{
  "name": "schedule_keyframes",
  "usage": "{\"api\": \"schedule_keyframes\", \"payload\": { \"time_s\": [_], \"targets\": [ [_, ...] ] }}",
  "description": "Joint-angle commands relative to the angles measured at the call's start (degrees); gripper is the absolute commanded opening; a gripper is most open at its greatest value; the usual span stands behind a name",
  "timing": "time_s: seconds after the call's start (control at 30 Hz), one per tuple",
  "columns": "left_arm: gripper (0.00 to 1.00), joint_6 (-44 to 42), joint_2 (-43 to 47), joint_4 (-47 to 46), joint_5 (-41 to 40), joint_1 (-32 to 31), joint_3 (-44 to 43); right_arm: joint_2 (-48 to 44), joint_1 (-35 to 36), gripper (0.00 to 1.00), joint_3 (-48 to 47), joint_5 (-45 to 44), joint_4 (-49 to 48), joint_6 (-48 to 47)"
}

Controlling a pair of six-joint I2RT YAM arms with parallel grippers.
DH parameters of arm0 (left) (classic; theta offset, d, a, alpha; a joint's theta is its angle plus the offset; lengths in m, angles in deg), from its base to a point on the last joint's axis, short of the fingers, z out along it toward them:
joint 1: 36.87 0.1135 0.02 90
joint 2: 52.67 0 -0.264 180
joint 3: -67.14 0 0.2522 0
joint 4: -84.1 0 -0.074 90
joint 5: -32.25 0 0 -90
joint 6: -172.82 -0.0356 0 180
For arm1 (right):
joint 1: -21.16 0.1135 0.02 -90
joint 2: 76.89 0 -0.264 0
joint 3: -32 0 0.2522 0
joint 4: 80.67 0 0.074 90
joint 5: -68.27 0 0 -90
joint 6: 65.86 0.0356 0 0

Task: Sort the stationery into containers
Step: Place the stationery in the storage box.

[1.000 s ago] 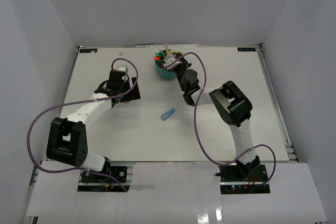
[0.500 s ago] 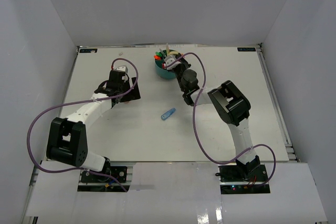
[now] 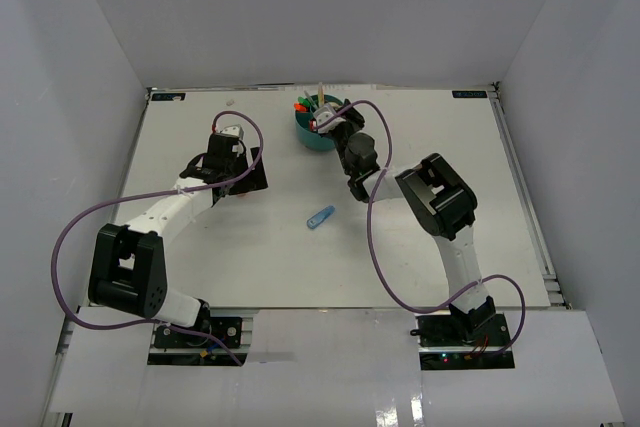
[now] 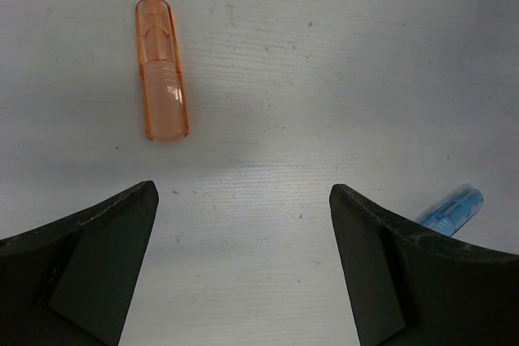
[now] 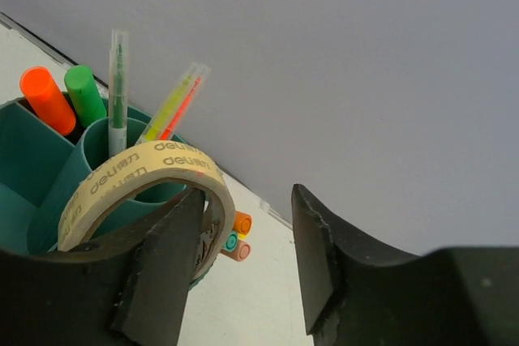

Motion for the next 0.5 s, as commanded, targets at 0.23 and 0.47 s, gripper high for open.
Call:
{"api": "schedule_keyframes", "payload": {
  "time_s": [0.23,0.47],
  "targets": [
    [0.98,0.1,1.3,-0.8,1.0,0.3,-0.6,-5.9,-0.2,0.66,5.6,-3.8,-25.2,-1.7],
    [0.98,0.1,1.5,-0.7,1.0,0.3,-0.6,-8.7,-0.1,0.73,8.9,-4.7,-24.6,-1.6]
  ]
}}
